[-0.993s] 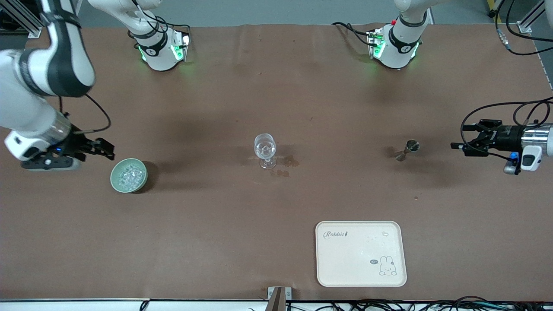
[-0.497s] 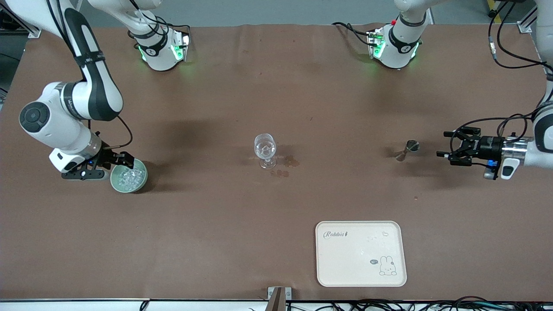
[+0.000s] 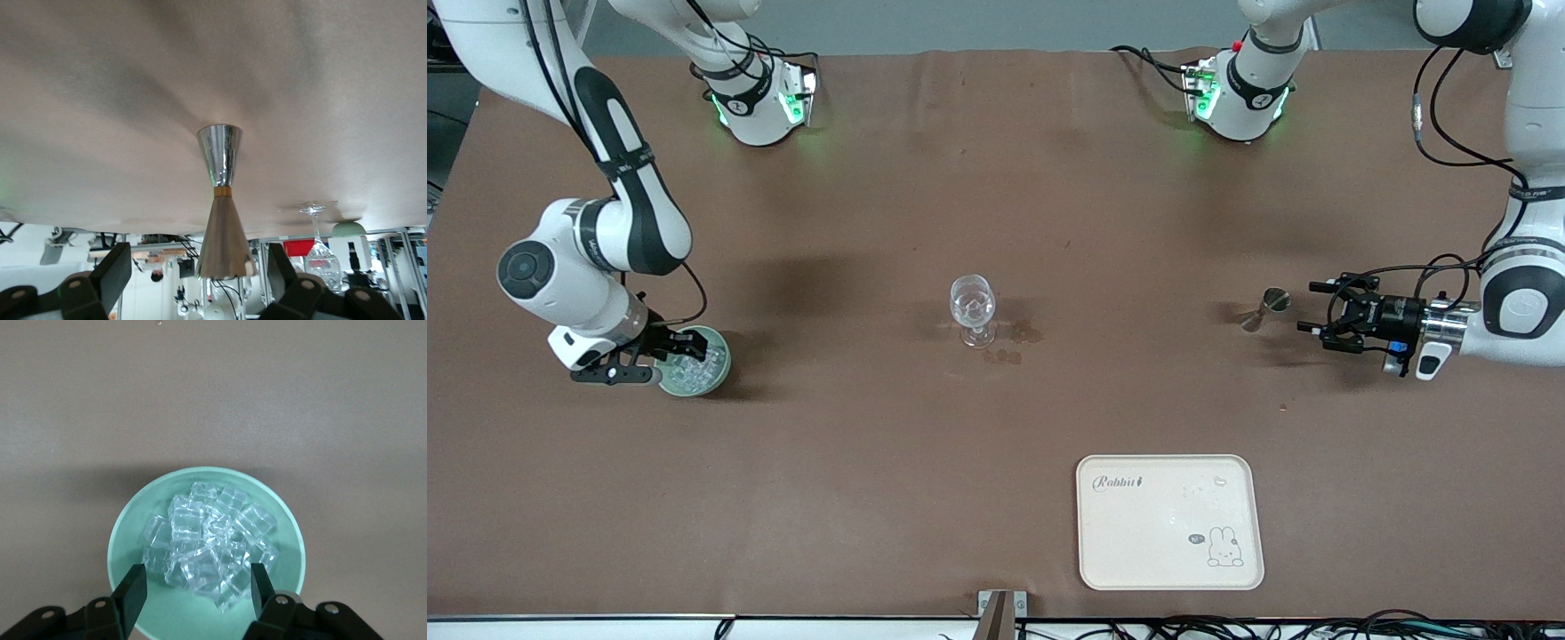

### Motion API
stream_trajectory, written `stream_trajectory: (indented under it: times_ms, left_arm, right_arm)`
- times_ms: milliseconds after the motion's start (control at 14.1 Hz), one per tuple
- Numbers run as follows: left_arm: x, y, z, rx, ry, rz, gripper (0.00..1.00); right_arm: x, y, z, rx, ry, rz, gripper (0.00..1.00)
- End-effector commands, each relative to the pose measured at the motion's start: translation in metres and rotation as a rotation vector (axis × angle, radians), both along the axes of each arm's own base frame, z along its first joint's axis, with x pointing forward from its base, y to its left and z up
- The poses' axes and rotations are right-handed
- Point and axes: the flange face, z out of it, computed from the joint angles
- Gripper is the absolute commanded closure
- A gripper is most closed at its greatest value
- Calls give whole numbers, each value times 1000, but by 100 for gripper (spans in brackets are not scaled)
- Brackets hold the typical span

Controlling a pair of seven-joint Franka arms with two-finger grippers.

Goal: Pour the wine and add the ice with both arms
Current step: 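Grasp an ice cube with the right gripper while the left gripper grasps the jigger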

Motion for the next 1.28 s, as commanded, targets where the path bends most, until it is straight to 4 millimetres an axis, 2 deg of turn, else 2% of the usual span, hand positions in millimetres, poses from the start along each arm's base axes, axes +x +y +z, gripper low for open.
stream_trajectory:
  times_ms: [0, 142, 426, 709, 851, 922, 993, 1206]
  left_arm:
    - [5, -2, -11, -5, 28, 43, 17]
    - [4, -2, -20, -6, 42, 52, 21]
    - [0, -7, -36, -26, 64, 61, 22]
    - [-1, -15, -47, -27, 71, 61, 26]
    - [-2, -19, -50, -39, 75, 67, 26]
    - [-3, -20, -50, -41, 79, 68, 26]
    - [-4, -25, -52, -47, 85, 64, 27]
    - [-3, -33, -52, -66, 84, 63, 30]
  right_arm:
    - [3, 2, -17, -12, -19, 16, 29]
    - [1, 2, -19, -11, -14, 13, 29]
    - [-3, 3, -23, -10, 1, 15, 30]
    - [-3, 4, -15, -9, 10, 14, 36]
    - [-4, 4, -16, -8, 19, 14, 49]
    - [-4, 4, -16, -8, 19, 14, 61]
    - [-4, 4, -14, -8, 18, 14, 77]
    - [0, 4, -2, -7, 7, -12, 90]
